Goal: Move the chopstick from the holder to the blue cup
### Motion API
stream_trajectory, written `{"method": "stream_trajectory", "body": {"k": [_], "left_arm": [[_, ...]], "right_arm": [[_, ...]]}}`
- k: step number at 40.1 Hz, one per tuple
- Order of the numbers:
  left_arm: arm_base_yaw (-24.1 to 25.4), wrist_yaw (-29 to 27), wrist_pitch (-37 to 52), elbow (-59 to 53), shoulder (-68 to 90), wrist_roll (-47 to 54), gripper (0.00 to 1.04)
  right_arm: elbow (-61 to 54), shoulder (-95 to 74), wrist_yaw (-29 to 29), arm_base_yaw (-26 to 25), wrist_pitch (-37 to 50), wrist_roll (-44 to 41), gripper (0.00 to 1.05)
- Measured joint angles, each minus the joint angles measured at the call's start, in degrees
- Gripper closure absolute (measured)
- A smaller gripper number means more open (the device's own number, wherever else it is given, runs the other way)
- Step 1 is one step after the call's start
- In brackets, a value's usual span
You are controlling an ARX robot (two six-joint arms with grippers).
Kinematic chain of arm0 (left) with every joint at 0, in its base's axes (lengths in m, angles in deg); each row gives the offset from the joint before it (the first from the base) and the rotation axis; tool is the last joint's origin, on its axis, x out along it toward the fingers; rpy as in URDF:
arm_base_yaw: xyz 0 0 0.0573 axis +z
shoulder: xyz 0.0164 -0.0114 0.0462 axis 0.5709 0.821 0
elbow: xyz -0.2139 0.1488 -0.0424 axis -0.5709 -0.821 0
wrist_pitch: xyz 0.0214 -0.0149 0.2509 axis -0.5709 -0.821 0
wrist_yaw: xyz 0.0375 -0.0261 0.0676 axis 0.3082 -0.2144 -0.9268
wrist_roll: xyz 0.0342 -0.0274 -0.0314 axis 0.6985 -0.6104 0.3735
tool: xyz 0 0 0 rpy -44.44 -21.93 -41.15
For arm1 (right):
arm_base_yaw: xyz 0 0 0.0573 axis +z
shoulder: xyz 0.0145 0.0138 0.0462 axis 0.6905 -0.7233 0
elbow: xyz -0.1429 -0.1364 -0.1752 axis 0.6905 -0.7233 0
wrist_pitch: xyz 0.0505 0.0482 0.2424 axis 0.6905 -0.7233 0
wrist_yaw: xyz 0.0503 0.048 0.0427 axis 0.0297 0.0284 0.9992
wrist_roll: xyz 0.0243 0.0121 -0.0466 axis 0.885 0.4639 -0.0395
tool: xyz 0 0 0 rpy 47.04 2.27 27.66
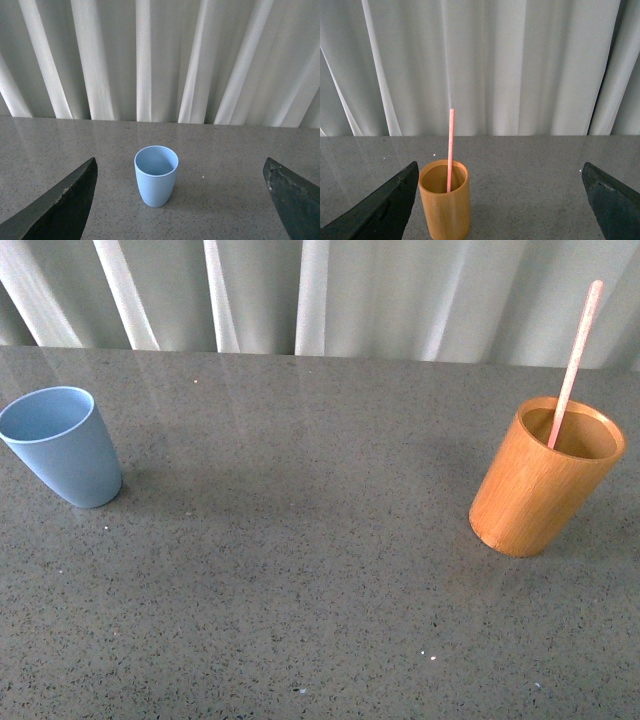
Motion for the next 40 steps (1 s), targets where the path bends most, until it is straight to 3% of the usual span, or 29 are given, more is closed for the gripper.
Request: {"method": "stream_trajectory", "body": {"k": [40], "left_arm": [[0.0, 0.0, 0.0, 0.0, 0.0, 0.0, 0.07]], "right_arm": [[0.0, 0.0, 0.0, 0.0, 0.0, 0.0, 0.10]]}}
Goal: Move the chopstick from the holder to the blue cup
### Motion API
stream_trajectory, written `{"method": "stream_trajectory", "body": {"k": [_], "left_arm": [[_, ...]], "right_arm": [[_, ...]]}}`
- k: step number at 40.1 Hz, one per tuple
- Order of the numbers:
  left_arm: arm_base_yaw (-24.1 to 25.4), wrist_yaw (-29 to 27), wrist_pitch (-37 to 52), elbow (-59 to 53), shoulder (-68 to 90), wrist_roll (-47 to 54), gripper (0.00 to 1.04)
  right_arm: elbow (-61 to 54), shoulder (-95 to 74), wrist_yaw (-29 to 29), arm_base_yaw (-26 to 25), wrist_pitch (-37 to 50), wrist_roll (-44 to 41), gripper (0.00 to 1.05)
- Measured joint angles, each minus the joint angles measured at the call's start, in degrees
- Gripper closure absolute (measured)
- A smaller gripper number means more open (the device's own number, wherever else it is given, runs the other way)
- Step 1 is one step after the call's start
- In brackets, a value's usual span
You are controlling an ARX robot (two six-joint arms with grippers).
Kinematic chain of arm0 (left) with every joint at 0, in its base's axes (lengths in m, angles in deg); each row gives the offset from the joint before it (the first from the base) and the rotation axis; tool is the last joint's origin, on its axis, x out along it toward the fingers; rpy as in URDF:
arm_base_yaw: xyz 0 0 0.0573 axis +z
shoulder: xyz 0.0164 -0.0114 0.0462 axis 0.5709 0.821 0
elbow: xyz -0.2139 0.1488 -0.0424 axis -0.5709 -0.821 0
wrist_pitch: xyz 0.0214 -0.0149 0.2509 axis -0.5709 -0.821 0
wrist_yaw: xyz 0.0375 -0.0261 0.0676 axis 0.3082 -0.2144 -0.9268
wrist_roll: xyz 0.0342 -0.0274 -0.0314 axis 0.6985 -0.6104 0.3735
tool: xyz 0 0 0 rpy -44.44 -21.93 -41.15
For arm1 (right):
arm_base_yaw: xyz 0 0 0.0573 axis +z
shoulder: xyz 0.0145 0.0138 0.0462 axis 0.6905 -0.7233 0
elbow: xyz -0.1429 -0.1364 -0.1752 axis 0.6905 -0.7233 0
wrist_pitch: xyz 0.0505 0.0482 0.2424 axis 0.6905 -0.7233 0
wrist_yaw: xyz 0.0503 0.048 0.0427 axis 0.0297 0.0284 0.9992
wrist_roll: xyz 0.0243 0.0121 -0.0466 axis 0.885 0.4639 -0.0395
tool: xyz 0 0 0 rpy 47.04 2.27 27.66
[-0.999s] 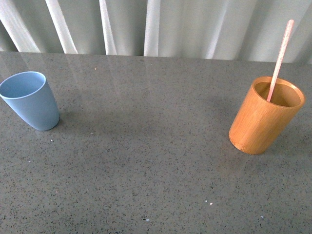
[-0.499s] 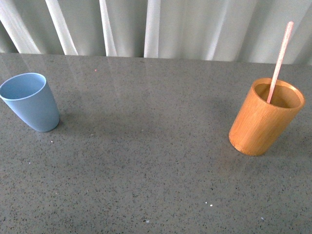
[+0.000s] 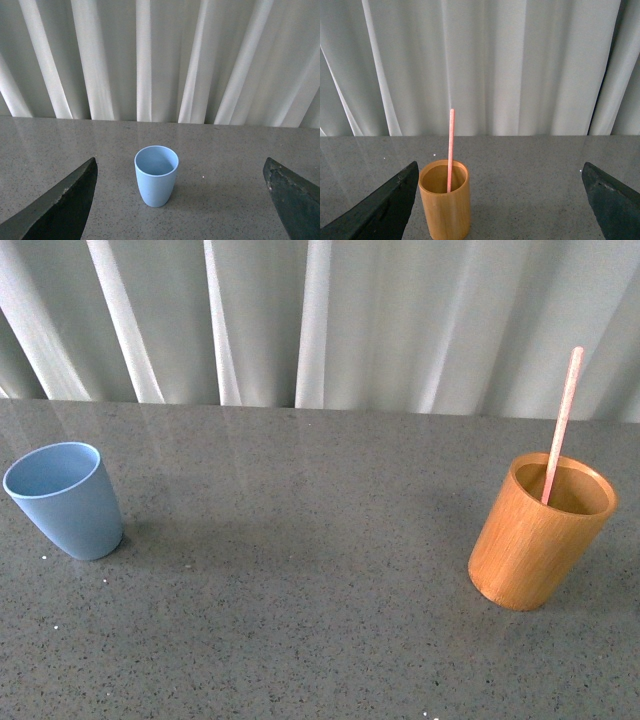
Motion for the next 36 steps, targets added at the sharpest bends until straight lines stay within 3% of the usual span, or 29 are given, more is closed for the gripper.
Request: {"method": "stream_trajectory", "body": {"k": [21, 24, 27, 31, 36], "left_arm": [[0.0, -0.1, 0.0, 0.0, 0.0, 0.0, 0.07], [-4.3, -15.1, -6.3, 2.3, 5.0, -3.7, 0.07], [-5.0, -26.4, -10.1, 4.5, 12.8, -8.9, 0.07], [-2.5, -26.5, -7.4, 6.8, 23.8, -12.1, 0.07], [-0.5, -22.2, -2.3, 11.9, 33.8, -11.6, 0.07]], "right_arm": [[0.0, 0.0, 0.0, 0.0, 0.0, 0.0, 0.10], [0.0, 0.0, 0.0, 0.0, 0.0, 0.0, 0.10], [0.0, 0.0, -0.1, 0.0, 0.0, 0.0, 0.10], [0.0, 0.0, 0.1, 0.0, 0.0, 0.0, 0.10], [0.0, 0.0, 0.0, 0.0, 0.0, 0.0, 0.10]]}}
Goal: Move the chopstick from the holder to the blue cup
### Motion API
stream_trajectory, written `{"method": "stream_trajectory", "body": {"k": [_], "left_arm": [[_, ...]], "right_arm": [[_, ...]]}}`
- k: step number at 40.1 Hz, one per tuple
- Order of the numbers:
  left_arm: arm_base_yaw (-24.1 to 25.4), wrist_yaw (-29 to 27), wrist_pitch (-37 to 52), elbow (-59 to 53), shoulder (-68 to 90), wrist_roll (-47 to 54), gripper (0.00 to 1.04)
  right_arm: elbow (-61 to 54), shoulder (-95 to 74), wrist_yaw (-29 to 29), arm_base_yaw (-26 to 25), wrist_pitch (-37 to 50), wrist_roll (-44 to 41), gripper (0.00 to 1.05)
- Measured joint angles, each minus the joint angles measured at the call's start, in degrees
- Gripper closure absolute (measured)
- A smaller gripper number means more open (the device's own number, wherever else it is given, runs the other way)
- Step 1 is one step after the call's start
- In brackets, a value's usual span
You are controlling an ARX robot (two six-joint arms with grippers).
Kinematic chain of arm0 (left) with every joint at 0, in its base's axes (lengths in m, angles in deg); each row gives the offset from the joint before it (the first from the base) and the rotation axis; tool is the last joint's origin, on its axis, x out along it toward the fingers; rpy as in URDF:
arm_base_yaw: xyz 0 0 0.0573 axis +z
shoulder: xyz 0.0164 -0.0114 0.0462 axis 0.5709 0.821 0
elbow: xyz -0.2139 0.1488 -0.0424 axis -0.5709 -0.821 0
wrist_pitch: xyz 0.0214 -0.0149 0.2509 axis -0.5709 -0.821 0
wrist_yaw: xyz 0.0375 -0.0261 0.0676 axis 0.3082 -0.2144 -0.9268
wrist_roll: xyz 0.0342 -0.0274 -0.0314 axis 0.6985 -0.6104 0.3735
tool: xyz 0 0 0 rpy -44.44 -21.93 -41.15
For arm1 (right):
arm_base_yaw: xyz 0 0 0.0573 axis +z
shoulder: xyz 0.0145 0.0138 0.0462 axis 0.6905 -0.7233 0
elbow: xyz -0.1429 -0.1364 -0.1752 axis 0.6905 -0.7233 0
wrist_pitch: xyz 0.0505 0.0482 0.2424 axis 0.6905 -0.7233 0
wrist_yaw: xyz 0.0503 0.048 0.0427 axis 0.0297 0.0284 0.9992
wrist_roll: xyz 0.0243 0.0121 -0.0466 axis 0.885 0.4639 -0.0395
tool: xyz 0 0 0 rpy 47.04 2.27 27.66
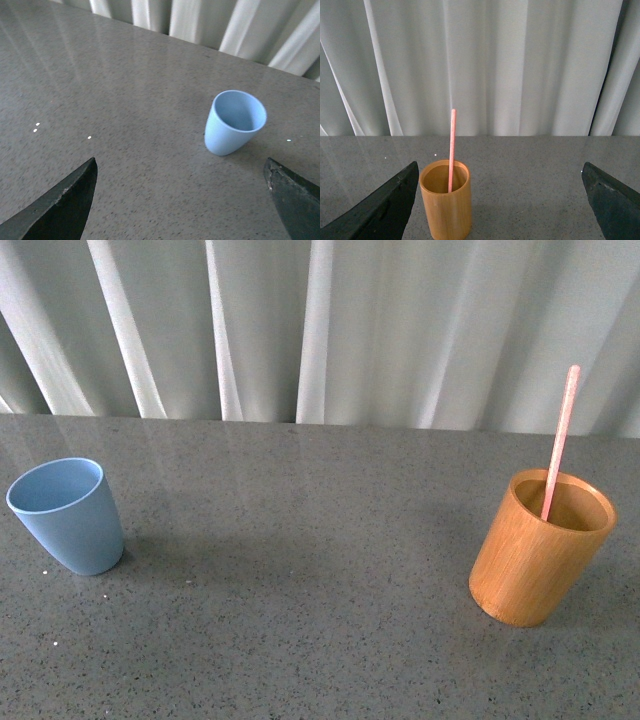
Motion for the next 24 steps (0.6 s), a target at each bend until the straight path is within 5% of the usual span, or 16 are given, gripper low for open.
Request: {"method": "stream_trajectory", "body": {"k": [24], "left_arm": [[0.9, 12.8, -11.3, 34.3, 47.8, 8.4, 0.07]], "right_arm": [[0.0, 0.0, 0.0, 0.0, 0.0, 0.0, 0.10]]}}
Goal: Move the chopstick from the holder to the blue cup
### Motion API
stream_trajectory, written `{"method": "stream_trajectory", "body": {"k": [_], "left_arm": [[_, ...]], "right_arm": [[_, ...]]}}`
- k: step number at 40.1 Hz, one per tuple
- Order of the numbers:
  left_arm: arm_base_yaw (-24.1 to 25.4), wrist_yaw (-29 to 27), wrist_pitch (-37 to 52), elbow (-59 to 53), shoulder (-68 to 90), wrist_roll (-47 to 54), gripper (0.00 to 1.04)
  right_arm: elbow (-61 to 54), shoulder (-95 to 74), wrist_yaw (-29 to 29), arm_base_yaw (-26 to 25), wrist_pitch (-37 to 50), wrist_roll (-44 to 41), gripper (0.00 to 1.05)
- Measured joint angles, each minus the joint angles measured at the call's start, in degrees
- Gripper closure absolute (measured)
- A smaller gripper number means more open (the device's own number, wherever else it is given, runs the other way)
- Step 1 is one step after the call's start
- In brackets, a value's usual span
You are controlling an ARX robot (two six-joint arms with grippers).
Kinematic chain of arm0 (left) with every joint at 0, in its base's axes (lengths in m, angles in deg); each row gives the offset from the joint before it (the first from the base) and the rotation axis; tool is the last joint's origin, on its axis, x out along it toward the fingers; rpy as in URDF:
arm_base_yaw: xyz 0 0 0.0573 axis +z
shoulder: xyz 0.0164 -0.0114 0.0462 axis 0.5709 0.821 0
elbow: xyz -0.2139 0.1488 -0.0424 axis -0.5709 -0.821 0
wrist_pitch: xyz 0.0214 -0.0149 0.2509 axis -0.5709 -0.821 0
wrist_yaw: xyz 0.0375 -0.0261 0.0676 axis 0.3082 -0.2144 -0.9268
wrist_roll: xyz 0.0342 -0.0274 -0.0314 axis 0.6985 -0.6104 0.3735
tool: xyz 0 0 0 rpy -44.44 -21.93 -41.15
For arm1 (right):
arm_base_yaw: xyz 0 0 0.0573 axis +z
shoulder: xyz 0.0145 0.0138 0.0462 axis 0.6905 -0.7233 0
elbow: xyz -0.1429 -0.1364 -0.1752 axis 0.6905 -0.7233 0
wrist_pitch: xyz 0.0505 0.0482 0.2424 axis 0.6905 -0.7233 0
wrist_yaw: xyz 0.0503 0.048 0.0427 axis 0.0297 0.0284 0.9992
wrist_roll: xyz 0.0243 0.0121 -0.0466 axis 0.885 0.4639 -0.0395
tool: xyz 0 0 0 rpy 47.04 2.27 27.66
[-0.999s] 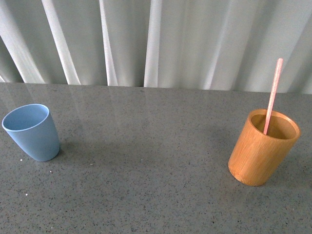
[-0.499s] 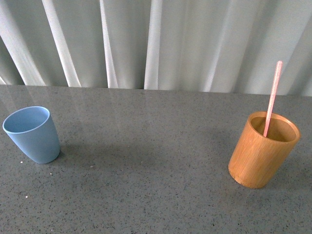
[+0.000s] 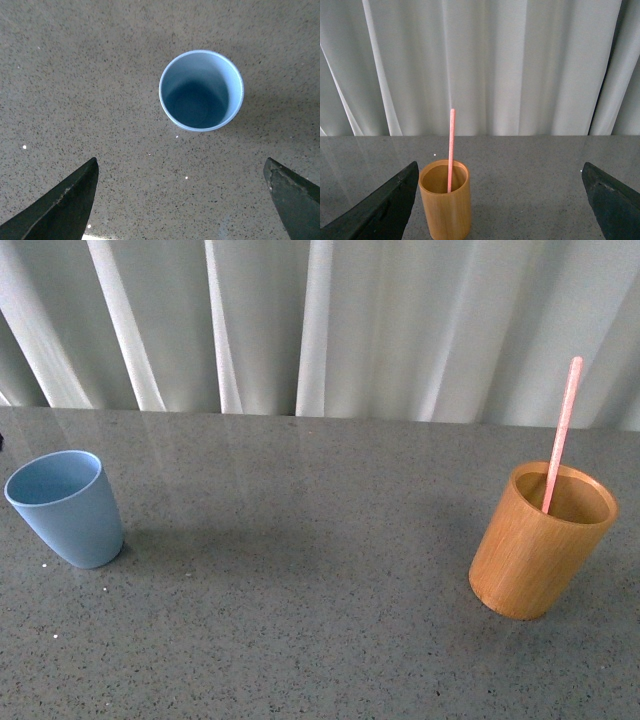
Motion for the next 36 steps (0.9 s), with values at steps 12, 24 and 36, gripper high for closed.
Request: {"method": "stream_trajectory", "body": {"k": [12, 24, 36], "left_arm": [[-0.2, 0.0, -0.6, 4.5, 11.6, -2.5, 0.07], [0.0, -0.5, 0.2, 10.2, 18.2, -3.0, 0.07], [1.9, -1.6, 0.6, 14.3, 24.7, -2.6, 0.07]], "right_arm": [[0.0, 0.0, 0.0, 0.0, 0.0, 0.0, 0.10], [0.0, 0.0, 0.0, 0.0, 0.0, 0.0, 0.10], [0.0, 0.0, 0.0, 0.0, 0.0, 0.0, 0.10]]}}
